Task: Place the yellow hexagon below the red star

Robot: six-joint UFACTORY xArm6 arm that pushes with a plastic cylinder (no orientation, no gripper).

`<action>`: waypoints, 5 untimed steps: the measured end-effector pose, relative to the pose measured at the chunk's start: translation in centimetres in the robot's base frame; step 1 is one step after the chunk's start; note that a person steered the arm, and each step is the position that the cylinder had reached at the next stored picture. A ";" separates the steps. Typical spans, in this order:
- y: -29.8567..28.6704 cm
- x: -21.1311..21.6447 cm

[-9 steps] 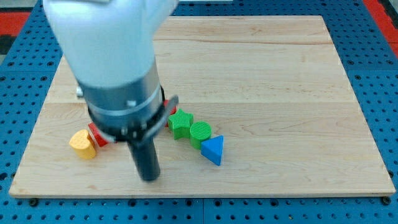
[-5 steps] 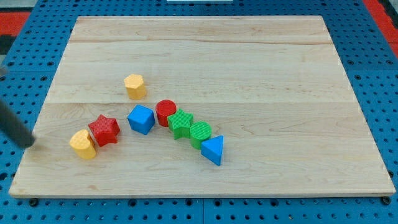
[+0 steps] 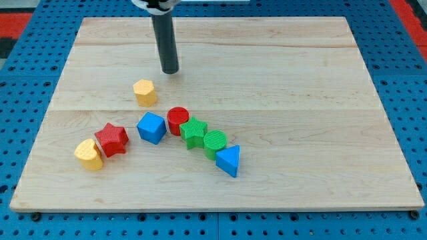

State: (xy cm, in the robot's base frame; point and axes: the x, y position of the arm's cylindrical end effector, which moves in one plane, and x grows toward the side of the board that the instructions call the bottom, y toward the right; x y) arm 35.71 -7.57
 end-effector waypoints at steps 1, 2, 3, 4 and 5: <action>1.0 2.2; -2.2 2.9; -3.9 4.9; -7.4 6.6; -13.4 6.7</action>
State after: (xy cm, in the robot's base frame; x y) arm 42.39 -20.94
